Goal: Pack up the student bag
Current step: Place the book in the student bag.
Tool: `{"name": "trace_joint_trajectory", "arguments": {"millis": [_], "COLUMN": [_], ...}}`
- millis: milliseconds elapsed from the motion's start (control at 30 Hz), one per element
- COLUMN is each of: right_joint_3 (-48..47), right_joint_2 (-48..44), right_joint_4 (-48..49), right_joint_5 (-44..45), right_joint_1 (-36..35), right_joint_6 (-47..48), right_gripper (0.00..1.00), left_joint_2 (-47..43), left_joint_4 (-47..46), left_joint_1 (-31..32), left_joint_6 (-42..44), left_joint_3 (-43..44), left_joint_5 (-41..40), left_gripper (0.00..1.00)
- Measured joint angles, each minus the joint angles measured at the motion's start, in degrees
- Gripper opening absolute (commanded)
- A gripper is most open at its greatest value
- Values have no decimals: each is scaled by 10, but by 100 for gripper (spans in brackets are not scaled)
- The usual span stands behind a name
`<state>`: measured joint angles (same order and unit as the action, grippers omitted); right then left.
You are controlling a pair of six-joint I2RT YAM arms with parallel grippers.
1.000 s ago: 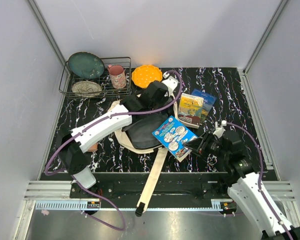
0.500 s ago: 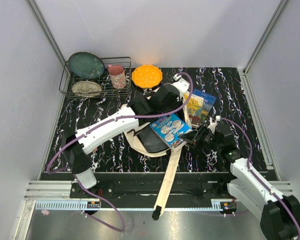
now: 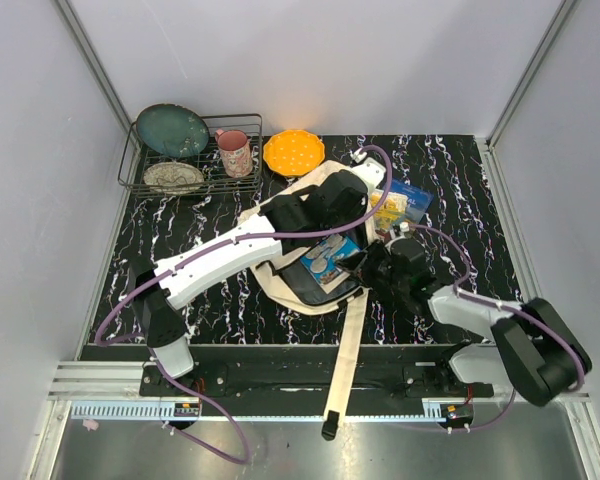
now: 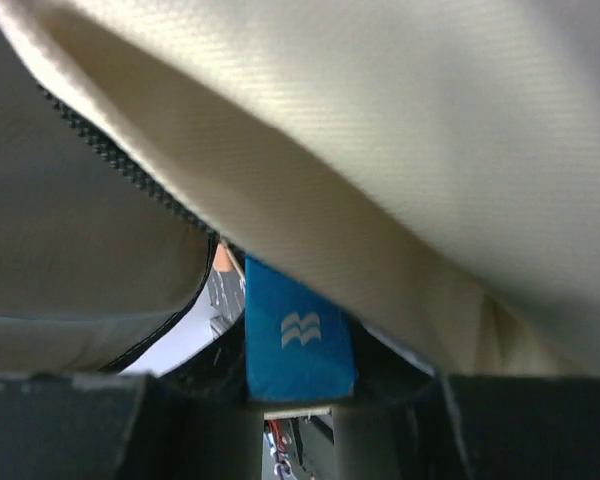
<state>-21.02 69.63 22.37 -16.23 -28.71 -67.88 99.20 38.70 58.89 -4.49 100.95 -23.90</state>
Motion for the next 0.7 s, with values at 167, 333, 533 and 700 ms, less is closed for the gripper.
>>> {"name": "trace_joint_trajectory", "arguments": {"millis": [167, 333, 533, 700], "right_joint_3": [-32, -34, -31, -18], "right_joint_2": [90, 105, -13, -116], "right_joint_4": [104, 157, 63, -7], "right_joint_5": [35, 61, 97, 124], "right_joint_1": [-32, -47, -50, -50], "right_joint_6": [-10, -23, -25, -26], "right_gripper": [0, 0, 0, 0], "left_joint_2": [0, 0, -1, -5], "left_joint_4": [7, 7, 6, -1], "left_joint_1": [0, 0, 0, -5], "left_joint_6": [0, 1, 1, 1], "left_joint_3": [2, 3, 3, 3], "left_joint_5": [-10, -30, -41, -42], "left_gripper": [0, 0, 0, 0]}}
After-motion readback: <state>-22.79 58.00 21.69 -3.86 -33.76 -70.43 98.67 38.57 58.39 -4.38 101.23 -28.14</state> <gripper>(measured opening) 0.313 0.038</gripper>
